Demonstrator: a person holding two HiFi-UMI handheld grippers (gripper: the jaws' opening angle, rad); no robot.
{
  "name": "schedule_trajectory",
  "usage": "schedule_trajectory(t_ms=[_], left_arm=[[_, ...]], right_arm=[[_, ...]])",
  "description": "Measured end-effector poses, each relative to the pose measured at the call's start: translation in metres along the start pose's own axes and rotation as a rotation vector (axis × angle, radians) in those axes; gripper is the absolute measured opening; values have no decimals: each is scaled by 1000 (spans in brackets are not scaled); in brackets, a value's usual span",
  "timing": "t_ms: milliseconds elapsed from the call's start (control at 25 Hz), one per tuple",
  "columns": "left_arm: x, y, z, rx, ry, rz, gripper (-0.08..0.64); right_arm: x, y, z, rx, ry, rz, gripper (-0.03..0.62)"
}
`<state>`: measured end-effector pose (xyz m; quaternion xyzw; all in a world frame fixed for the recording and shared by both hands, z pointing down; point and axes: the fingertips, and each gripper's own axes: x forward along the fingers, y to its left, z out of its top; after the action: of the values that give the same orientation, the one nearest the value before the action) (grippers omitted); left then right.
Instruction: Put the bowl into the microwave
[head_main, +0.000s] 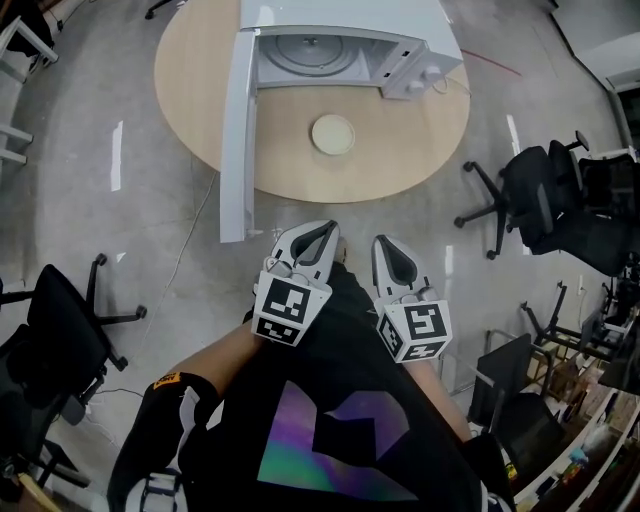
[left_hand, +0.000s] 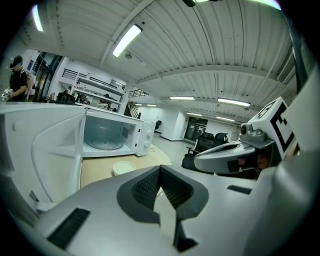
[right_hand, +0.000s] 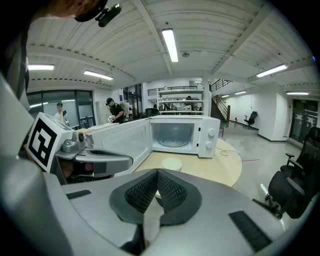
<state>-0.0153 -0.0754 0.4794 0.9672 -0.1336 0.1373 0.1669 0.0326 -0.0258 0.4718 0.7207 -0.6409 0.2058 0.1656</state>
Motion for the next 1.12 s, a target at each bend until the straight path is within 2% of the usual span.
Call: schedule_trajectory(t_ms=[1120], left_arm=[[88,40,61,-17,-16,325,48]], right_arm=[[92,-88,59,-38,-47,333,15]])
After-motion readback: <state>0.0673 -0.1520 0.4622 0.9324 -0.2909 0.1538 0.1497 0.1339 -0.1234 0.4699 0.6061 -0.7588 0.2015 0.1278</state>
